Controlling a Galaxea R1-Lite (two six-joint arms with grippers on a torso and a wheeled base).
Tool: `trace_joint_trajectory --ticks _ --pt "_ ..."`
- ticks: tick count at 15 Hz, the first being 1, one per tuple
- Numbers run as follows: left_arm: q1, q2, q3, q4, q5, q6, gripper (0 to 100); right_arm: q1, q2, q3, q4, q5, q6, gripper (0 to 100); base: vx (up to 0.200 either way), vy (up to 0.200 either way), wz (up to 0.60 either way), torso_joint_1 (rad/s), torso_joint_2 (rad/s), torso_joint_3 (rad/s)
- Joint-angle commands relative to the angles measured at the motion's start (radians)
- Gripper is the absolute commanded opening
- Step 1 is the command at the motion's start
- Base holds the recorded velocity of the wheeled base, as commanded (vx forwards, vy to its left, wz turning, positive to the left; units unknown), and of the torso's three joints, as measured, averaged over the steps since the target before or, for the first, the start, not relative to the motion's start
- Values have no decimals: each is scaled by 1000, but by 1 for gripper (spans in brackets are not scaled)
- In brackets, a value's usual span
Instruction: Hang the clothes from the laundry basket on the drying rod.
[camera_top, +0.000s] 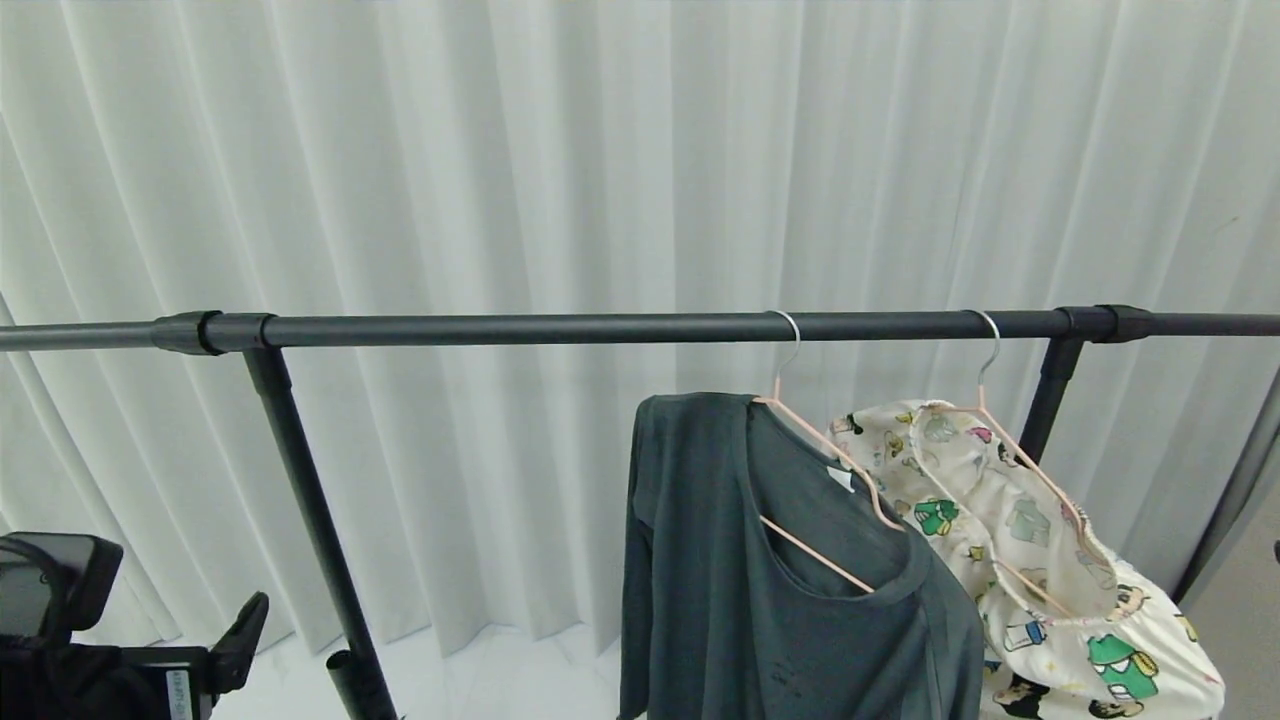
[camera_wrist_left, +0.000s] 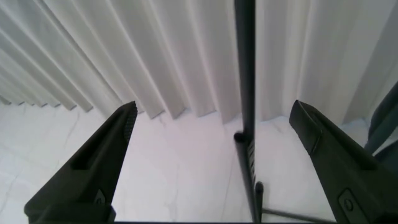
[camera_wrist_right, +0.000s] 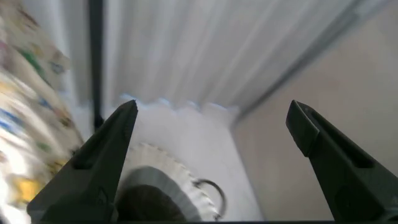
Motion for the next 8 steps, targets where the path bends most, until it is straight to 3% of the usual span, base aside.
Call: trace_joint_trajectory --ticks 1,8 --pt "3 -76 24 14 0 6 100 -21 -104 60 0 -6 -12 100 -200 0 0 17 7 -2" --pt "28 -170 24 16 1 42 100 -21 -342 190 7 -5 -62 100 -200 0 0 0 0 4"
